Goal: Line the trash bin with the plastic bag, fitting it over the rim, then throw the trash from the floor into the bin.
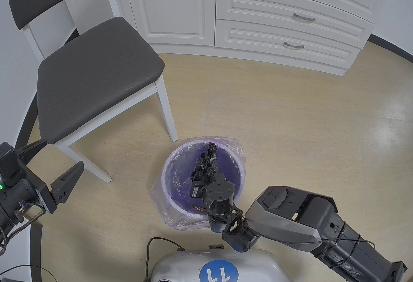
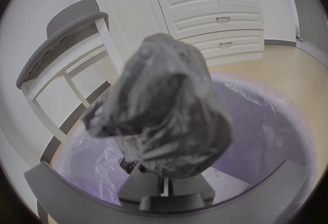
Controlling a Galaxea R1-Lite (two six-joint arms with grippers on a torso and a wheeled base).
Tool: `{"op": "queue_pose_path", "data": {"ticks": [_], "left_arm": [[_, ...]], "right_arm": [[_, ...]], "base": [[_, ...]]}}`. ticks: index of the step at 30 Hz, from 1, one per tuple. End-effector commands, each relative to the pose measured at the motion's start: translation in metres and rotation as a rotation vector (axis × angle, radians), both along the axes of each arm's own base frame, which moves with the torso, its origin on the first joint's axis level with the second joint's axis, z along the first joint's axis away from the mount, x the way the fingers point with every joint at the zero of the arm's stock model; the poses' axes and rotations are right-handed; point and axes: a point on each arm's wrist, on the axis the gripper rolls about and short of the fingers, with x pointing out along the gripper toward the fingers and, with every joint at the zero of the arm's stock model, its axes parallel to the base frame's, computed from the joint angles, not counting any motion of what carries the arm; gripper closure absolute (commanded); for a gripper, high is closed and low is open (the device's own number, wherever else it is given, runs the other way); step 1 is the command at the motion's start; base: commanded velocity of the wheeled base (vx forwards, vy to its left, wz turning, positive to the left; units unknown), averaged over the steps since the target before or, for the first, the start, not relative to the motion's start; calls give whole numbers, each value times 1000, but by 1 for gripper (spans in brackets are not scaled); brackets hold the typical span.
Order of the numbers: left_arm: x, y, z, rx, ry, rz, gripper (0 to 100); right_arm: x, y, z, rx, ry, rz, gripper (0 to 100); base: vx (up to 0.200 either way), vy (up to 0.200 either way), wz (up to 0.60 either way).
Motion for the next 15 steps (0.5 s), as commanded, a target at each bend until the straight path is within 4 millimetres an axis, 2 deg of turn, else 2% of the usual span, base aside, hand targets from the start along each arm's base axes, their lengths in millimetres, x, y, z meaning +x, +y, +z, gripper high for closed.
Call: {"op": "queue_pose_path", "data": {"ticks": [1,8,13,15], "left_arm": [[0,0,0,1,1,0,0],[0,0,0,1,1,0,0],[0,0,-1,1,2,0,0],[0,0,-1,2,4,0,0]], "right_arm": [[0,0,0,3,-3,0,100],[-8,4,12,17,-15,15,100],[-22,5,34,18,-17,37,100],[-25,6,35,14,-14,42,100]], "base": [[0,0,0],[0,0,0],[0,0,0],[0,0,0]]}}
